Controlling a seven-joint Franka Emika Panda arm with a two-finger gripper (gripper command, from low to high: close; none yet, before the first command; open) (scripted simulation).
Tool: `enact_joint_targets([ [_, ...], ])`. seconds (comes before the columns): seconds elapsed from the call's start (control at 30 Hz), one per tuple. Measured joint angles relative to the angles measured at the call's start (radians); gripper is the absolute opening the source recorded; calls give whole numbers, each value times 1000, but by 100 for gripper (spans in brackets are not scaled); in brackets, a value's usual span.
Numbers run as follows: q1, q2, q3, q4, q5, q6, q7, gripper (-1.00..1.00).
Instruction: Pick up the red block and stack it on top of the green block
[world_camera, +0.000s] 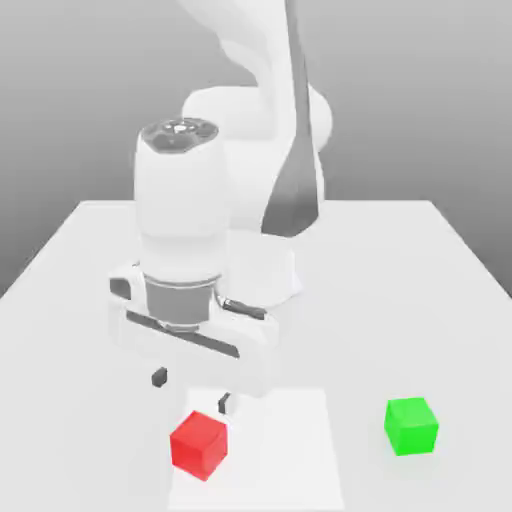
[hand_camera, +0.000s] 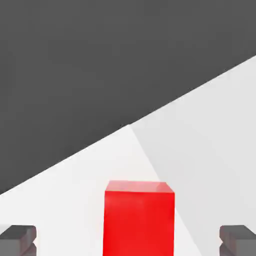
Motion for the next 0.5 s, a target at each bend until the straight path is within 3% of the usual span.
enact_joint_targets([
  [0.1, 4, 109, -5, 13, 0, 90, 3, 0],
  [0.13, 5, 140, -6, 17, -2, 117, 4, -100],
  [0.37, 4, 146, -5, 18, -4, 122, 7, -100],
  [0.5, 1, 25, -1, 0, 1, 20, 3, -100],
])
